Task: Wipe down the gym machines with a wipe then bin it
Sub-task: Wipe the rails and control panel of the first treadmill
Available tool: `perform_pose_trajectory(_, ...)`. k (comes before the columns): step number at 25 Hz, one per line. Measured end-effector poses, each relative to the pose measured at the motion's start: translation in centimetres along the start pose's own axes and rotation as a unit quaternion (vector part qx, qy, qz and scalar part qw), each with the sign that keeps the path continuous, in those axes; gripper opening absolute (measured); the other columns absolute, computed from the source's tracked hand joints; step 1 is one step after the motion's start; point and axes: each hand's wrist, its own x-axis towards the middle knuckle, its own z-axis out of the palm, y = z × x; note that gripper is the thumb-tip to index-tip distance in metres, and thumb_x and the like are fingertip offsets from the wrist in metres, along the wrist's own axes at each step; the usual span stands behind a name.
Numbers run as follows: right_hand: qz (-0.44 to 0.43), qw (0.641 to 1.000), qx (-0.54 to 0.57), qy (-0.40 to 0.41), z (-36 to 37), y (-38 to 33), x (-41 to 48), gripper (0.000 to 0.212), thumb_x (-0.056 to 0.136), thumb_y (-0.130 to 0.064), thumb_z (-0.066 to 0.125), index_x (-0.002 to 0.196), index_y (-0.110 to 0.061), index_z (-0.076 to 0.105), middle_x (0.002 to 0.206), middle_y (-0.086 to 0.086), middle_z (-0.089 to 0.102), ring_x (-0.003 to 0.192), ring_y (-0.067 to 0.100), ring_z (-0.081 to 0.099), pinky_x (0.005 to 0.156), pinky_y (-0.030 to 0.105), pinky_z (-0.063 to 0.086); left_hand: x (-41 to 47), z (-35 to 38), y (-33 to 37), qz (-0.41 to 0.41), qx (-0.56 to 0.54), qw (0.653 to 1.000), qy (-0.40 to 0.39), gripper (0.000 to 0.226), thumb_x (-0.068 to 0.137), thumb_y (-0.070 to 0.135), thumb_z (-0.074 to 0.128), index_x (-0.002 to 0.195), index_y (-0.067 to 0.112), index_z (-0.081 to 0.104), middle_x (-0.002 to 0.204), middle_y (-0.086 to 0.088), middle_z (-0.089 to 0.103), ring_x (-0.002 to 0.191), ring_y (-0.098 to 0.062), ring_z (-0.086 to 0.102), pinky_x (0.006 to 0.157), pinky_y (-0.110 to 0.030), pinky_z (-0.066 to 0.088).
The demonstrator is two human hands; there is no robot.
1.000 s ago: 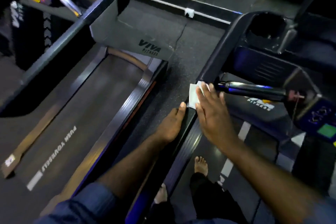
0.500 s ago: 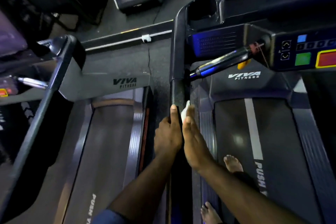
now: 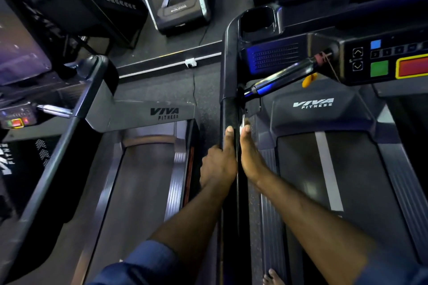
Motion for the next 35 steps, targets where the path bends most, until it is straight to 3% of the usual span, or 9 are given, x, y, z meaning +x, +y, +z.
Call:
perform_pose_trajectory(4, 0.064, 0.996, -0.035, 0.05, 0.4, 0.2, -2.2, 0.109, 0.078, -0.096, 0.004, 0.164, -0.03, -0.004, 0.172, -0.008, -0.01, 0.157, 0.008, -0.011, 0.129, 0.045, -0.007, -0.1, -0.1, 0.1, 0.003, 0.024, 1.0, 0.004, 0.113, 0.079, 0.1, 0.01, 0.126, 0.015, 0.066, 0.119, -0.013, 0.069, 0.098, -0.027, 0.062, 0.085, -0.042, 0.052)
perform_pose_trajectory(6, 0.039, 0.999, -0.016, -0.02, 0.8, 1.8, -5.8, 0.112, 0.07, -0.103, 0.005, 0.162, -0.04, -0.008, 0.17, -0.018, -0.017, 0.155, 0.002, -0.016, 0.129, 0.044, -0.007, 0.1, -0.2, 0.1, 0.005, 0.04, 0.999, 0.003, 0.109, 0.084, 0.096, 0.011, 0.131, 0.014, 0.064, 0.127, -0.015, 0.067, 0.108, -0.032, 0.062, 0.082, -0.04, 0.045)
perform_pose_trajectory(12, 0.023, 0.998, 0.039, -0.046, -0.8, 1.2, 1.4, 0.114, 0.076, -0.102, 0.018, 0.166, -0.033, 0.012, 0.173, -0.011, 0.011, 0.158, 0.005, 0.009, 0.13, 0.047, 0.011, 0.1, 0.1, 0.0, 0.003, 0.021, 1.0, -0.004, 0.11, 0.08, 0.099, 0.012, 0.123, 0.015, 0.068, 0.118, -0.011, 0.069, 0.101, -0.027, 0.065, 0.089, -0.045, 0.055)
perform_pose_trajectory(15, 0.063, 0.996, 0.051, -0.038, -0.1, 0.9, -3.1, 0.121, 0.071, -0.105, 0.019, 0.166, -0.033, 0.003, 0.172, -0.018, 0.0, 0.156, -0.004, 0.001, 0.131, 0.04, 0.005, 0.1, 0.0, 0.1, 0.004, 0.023, 1.0, -0.003, 0.107, 0.085, 0.095, 0.013, 0.131, 0.014, 0.064, 0.122, -0.011, 0.067, 0.097, -0.023, 0.059, 0.084, -0.04, 0.051)
perform_pose_trajectory(19, -0.027, 0.995, 0.086, -0.042, 0.7, -0.5, -5.3, 0.111, 0.076, -0.1, 0.017, 0.164, -0.037, -0.006, 0.169, -0.025, -0.013, 0.153, -0.01, -0.009, 0.126, 0.029, -0.001, 0.6, 0.2, 0.0, 0.004, 0.038, 0.999, -0.001, 0.107, 0.084, 0.096, 0.011, 0.127, 0.015, 0.067, 0.118, -0.01, 0.069, 0.095, -0.021, 0.06, 0.078, -0.037, 0.047)
perform_pose_trajectory(24, 0.041, 0.995, 0.042, -0.083, -0.7, 3.8, -1.2, 0.103, 0.084, -0.096, 0.019, 0.166, -0.034, 0.011, 0.174, -0.005, 0.006, 0.16, 0.011, 0.006, 0.13, 0.052, 0.009, 0.3, 0.4, -0.1, 0.002, 0.021, 1.0, 0.006, 0.121, 0.069, 0.107, 0.005, 0.111, 0.016, 0.072, 0.105, -0.007, 0.072, 0.094, -0.026, 0.068, 0.088, -0.046, 0.057)
perform_pose_trajectory(28, 0.003, 0.991, 0.118, -0.067, 1.0, 1.1, -11.2, 0.11, 0.078, -0.099, 0.018, 0.163, -0.036, -0.01, 0.169, -0.024, -0.016, 0.154, -0.006, -0.011, 0.126, 0.027, -0.003, 0.3, 0.3, 0.1, 0.006, 0.026, 1.0, 0.013, 0.113, 0.076, 0.102, 0.006, 0.112, 0.017, 0.071, 0.11, -0.008, 0.07, 0.095, -0.027, 0.065, 0.086, -0.044, 0.054)
perform_pose_trajectory(31, -0.05, 0.995, 0.061, -0.068, 0.4, -1.0, -6.4, 0.111, 0.078, -0.099, 0.016, 0.165, -0.034, -0.005, 0.17, -0.022, -0.011, 0.155, -0.004, -0.009, 0.128, 0.032, -0.001, 0.4, 0.3, 0.2, -0.001, 0.048, 0.999, 0.014, 0.107, 0.082, 0.098, 0.011, 0.116, 0.016, 0.072, 0.116, -0.012, 0.071, 0.097, -0.031, 0.064, 0.084, -0.042, 0.05)
perform_pose_trajectory(35, 0.029, 0.995, 0.088, -0.045, -0.1, 0.2, -6.3, 0.113, 0.077, -0.098, 0.013, 0.166, -0.03, -0.003, 0.172, -0.013, -0.007, 0.152, -0.007, -0.004, 0.131, 0.039, 0.002, 0.2, 0.4, 0.0, -0.003, 0.034, 0.999, 0.024, 0.113, 0.08, 0.1, 0.011, 0.125, 0.013, 0.069, 0.117, -0.011, 0.068, 0.1, -0.033, 0.064, 0.089, -0.045, 0.052)
